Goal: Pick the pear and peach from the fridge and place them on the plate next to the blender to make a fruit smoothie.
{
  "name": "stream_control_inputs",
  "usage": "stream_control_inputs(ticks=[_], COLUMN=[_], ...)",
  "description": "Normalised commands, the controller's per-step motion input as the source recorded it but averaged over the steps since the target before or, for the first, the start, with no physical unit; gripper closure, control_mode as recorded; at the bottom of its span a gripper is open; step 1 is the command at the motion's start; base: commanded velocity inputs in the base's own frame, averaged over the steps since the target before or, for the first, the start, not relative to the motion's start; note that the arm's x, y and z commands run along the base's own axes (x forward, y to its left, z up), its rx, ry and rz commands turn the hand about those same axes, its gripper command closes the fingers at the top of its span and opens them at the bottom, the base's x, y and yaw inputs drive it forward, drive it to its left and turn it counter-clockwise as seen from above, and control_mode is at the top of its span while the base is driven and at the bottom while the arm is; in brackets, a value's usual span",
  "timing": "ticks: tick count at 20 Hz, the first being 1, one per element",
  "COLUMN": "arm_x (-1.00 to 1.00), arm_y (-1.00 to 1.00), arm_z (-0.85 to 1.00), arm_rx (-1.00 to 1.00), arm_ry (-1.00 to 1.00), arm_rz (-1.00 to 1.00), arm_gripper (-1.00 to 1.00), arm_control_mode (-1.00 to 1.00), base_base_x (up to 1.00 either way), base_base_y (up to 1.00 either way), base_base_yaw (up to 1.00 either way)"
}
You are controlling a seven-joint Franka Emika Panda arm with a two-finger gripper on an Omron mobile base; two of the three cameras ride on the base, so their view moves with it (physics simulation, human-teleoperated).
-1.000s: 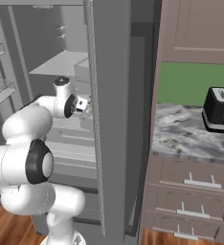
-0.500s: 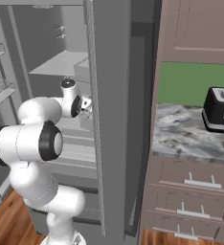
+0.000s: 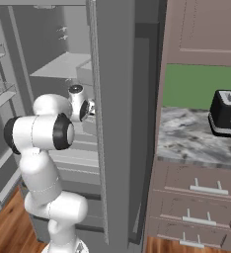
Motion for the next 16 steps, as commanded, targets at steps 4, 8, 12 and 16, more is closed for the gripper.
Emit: stream_control_inputs(ticks=[4, 8, 12, 16], arm_x=[0.53, 0.49, 0.46, 0.50], arm_y=[-0.01, -0.04, -0.06, -0.03], arm_z=[-0.15, -0.16, -0.20, -0.20], arm_rx=[0.00, 0.00, 0.00, 0.00], arm_ry=[0.00, 0.00, 0.00, 0.00], arm_rz=[0.00, 0.00, 0.00, 0.00], arm_gripper=[-1.00, -1.00, -1.00, -1.00], arm_control_mode=[-1.00, -1.00, -1.00, -1.00], base_base_x=[0.00, 0.00, 0.00, 0.00], base_base_y=[0.00, 0.00, 0.00, 0.00], base_base_yaw=[0.00, 0.00, 0.00, 0.00])
